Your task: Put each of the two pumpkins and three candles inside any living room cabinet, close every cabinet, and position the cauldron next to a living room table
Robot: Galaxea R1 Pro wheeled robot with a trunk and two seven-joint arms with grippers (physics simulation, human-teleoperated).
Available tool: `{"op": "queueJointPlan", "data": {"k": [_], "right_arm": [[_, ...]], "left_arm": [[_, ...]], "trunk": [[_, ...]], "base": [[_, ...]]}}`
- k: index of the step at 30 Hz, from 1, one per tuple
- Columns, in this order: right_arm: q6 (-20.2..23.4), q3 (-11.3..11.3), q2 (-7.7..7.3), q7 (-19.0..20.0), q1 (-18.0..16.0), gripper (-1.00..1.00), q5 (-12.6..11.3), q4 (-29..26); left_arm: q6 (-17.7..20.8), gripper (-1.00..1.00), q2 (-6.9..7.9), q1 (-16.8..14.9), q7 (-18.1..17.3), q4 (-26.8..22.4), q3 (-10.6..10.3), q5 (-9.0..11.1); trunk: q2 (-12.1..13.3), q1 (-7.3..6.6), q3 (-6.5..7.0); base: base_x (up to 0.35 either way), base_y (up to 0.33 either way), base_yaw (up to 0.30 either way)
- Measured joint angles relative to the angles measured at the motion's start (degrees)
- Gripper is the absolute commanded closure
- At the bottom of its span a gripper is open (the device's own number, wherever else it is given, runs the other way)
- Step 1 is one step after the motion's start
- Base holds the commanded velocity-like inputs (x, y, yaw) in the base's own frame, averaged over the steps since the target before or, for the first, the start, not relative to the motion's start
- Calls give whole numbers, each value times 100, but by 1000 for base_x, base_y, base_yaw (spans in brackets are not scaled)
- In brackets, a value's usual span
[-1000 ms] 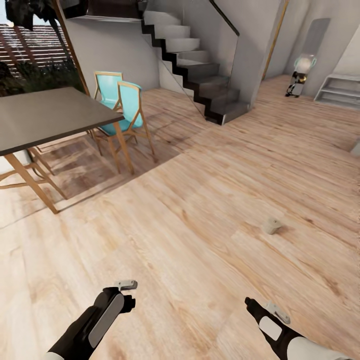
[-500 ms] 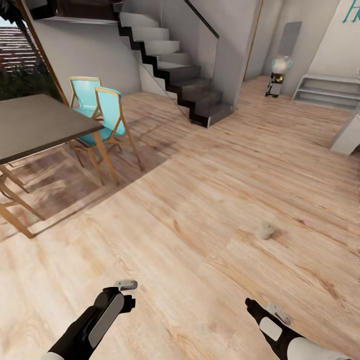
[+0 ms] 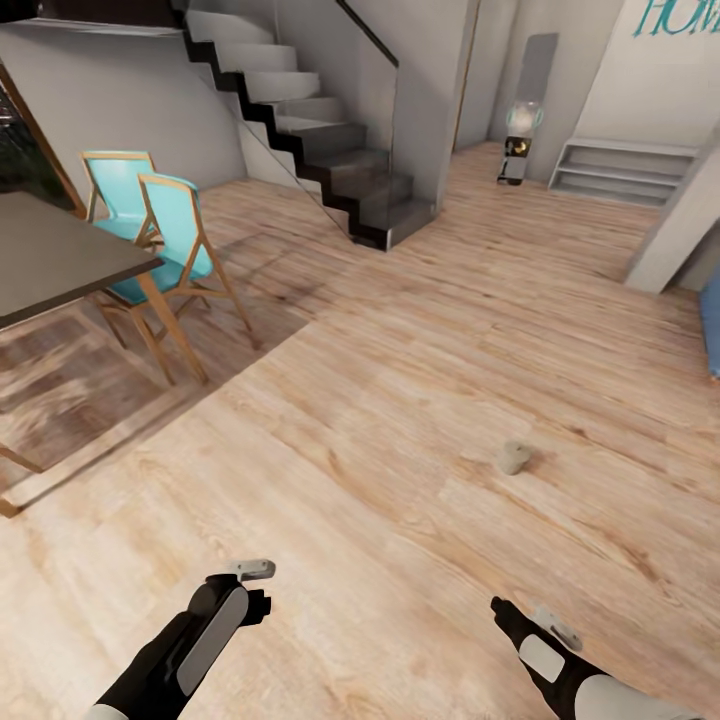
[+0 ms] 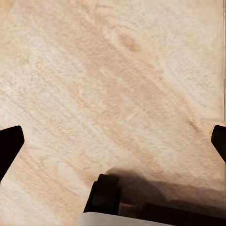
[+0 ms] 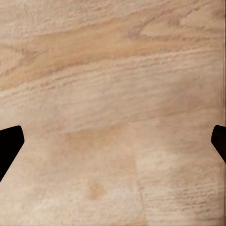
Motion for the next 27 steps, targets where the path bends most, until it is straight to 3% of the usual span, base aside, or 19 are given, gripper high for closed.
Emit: {"op": "queueJointPlan", "data": {"k": [27], "right_arm": [[-32, 5, 9, 86, 1, -100, 13, 0]], "left_arm": [[1, -100, 7, 0, 0, -1, 8, 0]], "trunk": [[0, 0, 155]], "base": [[0, 0, -241]]}}
